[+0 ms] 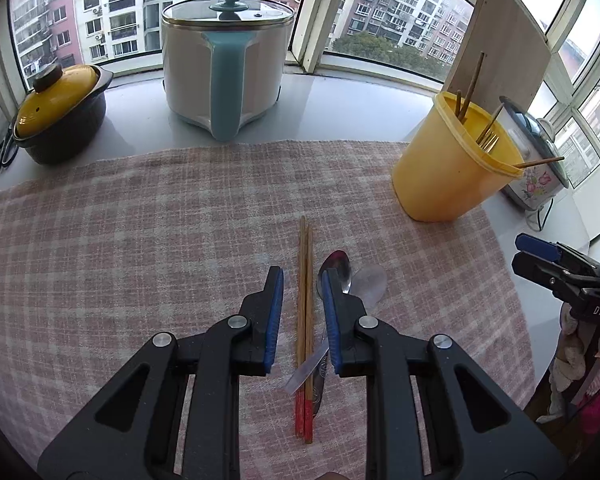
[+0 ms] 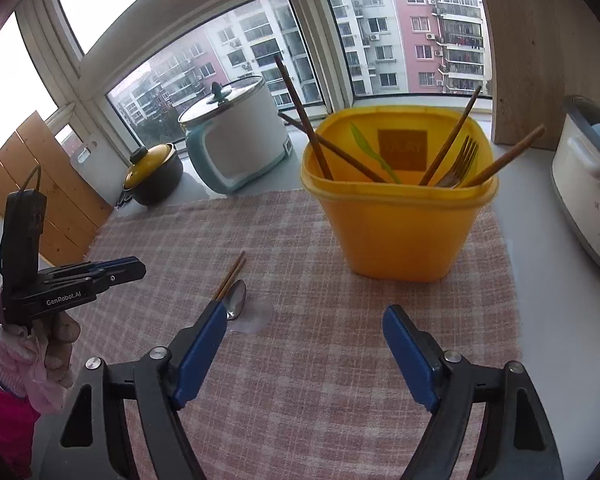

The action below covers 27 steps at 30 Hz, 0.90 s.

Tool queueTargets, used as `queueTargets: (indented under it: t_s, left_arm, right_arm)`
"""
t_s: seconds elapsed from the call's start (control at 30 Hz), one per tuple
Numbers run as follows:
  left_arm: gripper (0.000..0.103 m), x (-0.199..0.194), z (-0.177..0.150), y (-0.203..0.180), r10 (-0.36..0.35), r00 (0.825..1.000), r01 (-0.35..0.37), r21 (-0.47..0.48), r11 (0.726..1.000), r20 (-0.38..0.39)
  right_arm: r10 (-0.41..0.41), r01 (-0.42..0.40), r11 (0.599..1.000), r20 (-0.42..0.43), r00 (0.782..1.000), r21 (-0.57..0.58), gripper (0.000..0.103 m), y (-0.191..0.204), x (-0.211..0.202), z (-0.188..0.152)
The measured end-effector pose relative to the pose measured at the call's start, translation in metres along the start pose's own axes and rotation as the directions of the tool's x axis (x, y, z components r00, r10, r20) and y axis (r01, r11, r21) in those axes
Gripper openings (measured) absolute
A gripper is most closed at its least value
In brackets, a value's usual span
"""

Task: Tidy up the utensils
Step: 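Move both tools back to the remaining chopsticks and spoons on the cloth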

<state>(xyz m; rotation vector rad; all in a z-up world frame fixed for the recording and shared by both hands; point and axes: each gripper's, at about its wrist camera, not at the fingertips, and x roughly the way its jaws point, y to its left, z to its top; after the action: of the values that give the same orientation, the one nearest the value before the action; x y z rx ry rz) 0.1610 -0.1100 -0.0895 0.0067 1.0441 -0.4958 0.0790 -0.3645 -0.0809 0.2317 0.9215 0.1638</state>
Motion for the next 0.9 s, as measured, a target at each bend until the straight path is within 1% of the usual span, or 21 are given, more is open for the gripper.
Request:
queueTargets:
  t_s: [0.1, 0.17, 0.2, 0.27, 0.43, 0.47, 0.57, 0.7, 0.8, 0.9]
  left_arm:
    - [0.019, 0.015, -0.003, 0.003, -0.023, 0.999, 0.024, 0.009, 1.000, -0.038]
    - [0.019, 0.026, -0.006, 0.004, -0.023, 0.998, 0.024, 0.016, 1.000, -0.064]
    - [0.019, 0.032, -0.007, 0.005, -0.020, 0.997, 0.022, 0.023, 0.999, -0.076]
    - [0.019, 0.042, -0.007, 0.004, -0.012, 0.995, 0.016, 0.038, 0.999, -0.097]
    - [0.019, 0.062, -0.008, 0.001, -0.020, 0.991, 0.028, 0.063, 0.998, -0.134]
    - [0.019, 0.065, -0.008, 0.000, -0.022, 0.990, 0.033, 0.073, 0.997, -0.139]
    - [0.019, 0.074, -0.007, -0.003, -0.015, 0.988, 0.030, 0.093, 0.995, -0.152]
    - [0.019, 0.085, -0.005, -0.004, -0.034, 0.985, 0.052, 0.101, 0.994, -0.170]
    - [0.019, 0.090, -0.003, -0.006, -0.041, 0.983, 0.061, 0.111, 0.992, -0.179]
    - [0.018, 0.095, 0.002, -0.009, -0.023, 0.983, 0.047, 0.128, 0.991, -0.181]
  right_arm:
    - [0.026, -0.023, 0.998, -0.048, 0.998, 0.055, 0.078, -0.002, 0.020, -0.012]
    - [0.034, -0.028, 0.997, -0.074, 0.997, 0.078, 0.072, -0.002, 0.032, -0.018]
    - [0.034, -0.027, 0.996, -0.081, 0.996, 0.087, 0.071, -0.002, 0.037, -0.021]
    - [0.045, -0.033, 0.993, -0.099, 0.994, 0.113, 0.064, -0.002, 0.047, -0.024]
    - [0.091, -0.063, 0.979, -0.139, 0.986, 0.193, 0.052, -0.003, 0.069, -0.030]
    - [0.101, -0.069, 0.975, -0.144, 0.984, 0.210, 0.047, -0.003, 0.074, -0.031]
    - [0.138, -0.090, 0.959, -0.165, 0.977, 0.267, 0.039, -0.004, 0.089, -0.034]
    - [0.175, -0.111, 0.938, -0.171, 0.970, 0.328, 0.036, -0.004, 0.104, -0.037]
    - [0.189, -0.118, 0.929, -0.176, 0.966, 0.351, 0.033, -0.002, 0.114, -0.036]
    - [0.197, -0.122, 0.925, -0.178, 0.964, 0.361, 0.031, -0.001, 0.120, -0.036]
